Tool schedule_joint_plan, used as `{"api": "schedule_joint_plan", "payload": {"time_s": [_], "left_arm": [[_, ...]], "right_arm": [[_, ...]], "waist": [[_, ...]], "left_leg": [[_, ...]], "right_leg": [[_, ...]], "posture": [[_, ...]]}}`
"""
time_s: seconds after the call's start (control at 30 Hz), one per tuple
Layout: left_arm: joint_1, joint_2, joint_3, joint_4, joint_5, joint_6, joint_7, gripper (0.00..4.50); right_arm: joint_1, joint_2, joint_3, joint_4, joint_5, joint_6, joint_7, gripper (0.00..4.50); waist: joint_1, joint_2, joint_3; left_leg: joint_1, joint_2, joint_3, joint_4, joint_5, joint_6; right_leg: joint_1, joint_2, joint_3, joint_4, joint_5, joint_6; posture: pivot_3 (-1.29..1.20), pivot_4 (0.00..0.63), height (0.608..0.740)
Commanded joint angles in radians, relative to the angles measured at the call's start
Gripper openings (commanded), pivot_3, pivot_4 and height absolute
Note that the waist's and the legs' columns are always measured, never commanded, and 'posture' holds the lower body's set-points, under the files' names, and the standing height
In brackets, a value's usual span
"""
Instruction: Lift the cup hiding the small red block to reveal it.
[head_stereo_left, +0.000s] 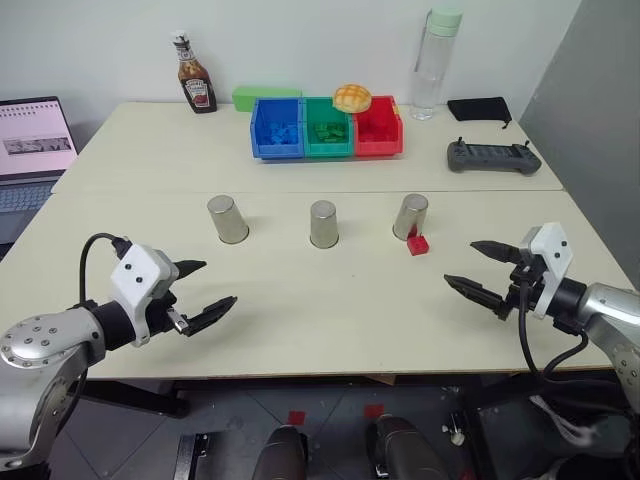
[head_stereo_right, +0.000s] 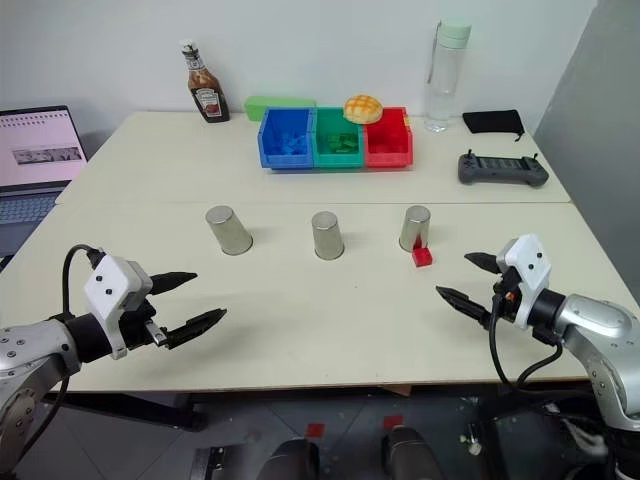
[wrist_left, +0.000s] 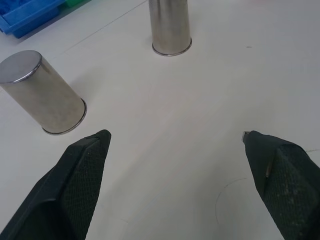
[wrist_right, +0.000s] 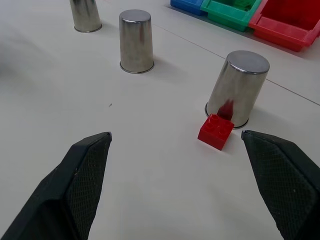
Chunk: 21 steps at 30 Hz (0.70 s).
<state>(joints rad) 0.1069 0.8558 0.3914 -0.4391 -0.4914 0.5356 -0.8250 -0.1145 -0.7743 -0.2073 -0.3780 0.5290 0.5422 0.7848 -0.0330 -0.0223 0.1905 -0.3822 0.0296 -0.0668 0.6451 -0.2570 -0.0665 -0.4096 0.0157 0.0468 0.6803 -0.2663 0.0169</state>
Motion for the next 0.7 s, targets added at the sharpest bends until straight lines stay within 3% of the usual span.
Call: {"api": "schedule_joint_plan", "payload": {"time_s": [0.03,0.7], "left_arm": [[0.004,0.006,0.033,-0.025,-0.003,-0.011,-0.001,4.50],[0.021,-0.002,0.027,-0.027,0.036,-0.041,0.020,4.50]], "right_arm": [[-0.005,-0.003,-0.022,-0.020,0.002,-0.017,0.004,4.43],[-0.034,0.003,0.002,-0.027,0.004,-0.012,-0.001,4.43]], "waist": [[0.000,0.000,0.000],[0.000,0.000,0.000]], "left_leg": [[0.000,0.000,0.000,0.000,0.000,0.000],[0.000,0.000,0.000,0.000,0.000,0.000]], "right_leg": [[0.000,0.000,0.000,0.000,0.000,0.000],[0.000,0.000,0.000,0.000,0.000,0.000]], "posture": [[0.00,0.150,0.740],[0.00,0.150,0.740]]}}
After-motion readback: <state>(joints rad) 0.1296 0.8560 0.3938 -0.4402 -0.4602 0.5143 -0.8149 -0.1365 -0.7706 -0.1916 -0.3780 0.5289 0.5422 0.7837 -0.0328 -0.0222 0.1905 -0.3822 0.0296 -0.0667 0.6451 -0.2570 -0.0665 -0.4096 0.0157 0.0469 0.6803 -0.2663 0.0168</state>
